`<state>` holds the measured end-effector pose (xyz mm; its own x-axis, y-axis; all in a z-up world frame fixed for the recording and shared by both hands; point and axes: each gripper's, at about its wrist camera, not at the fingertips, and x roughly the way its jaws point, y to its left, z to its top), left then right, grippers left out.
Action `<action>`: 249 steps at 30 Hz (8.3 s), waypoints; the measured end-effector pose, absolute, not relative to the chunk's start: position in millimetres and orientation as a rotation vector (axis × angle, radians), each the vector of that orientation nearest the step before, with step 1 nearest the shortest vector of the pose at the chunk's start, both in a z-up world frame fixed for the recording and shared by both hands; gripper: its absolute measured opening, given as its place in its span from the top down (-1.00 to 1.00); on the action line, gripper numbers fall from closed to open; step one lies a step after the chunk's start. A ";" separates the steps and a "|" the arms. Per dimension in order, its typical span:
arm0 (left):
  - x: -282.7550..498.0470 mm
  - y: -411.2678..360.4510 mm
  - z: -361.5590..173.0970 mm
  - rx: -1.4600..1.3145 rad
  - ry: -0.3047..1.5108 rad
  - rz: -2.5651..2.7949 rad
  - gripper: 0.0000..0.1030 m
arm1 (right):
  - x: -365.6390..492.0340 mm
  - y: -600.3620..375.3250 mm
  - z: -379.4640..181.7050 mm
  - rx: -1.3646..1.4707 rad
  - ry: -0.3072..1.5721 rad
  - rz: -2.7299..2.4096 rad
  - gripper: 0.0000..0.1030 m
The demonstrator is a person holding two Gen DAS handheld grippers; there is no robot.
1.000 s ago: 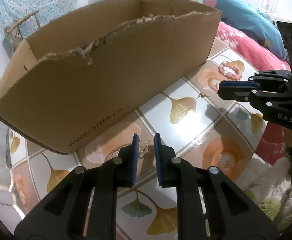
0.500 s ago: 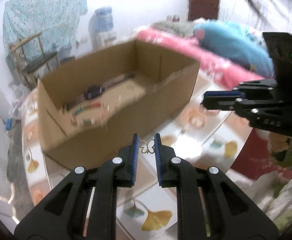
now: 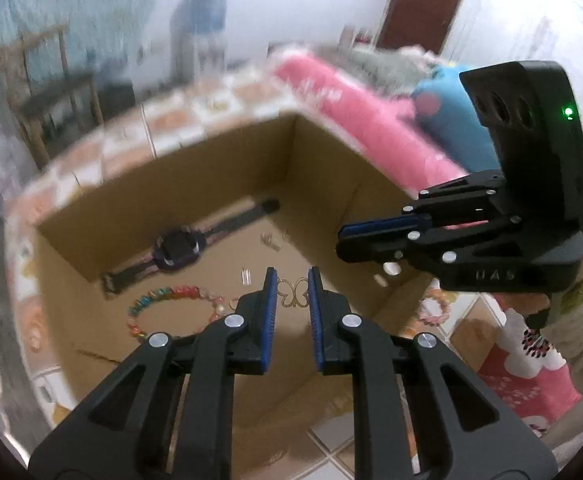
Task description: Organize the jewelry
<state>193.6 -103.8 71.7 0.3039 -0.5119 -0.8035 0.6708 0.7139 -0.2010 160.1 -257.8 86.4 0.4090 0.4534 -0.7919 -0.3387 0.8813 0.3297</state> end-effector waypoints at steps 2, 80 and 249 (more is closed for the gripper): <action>210.0 -105.1 55.9 0.181 1.060 -0.771 0.72 | 174.1 -257.1 69.2 0.115 1.106 0.481 0.87; 55.5 -147.7 -34.1 0.433 0.811 -0.891 0.64 | 24.6 -311.6 -8.7 0.085 1.012 0.158 0.57; 52.2 -17.4 92.4 0.125 0.668 -0.013 -0.84 | 3.2 -237.0 109.5 0.125 0.774 -0.217 -0.83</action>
<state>52.2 -17.4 92.4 0.7856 0.0283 -0.6181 0.0522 0.9924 0.1118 3.2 -237.0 109.5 0.6948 -0.1477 -0.7039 0.2392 0.9704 0.0325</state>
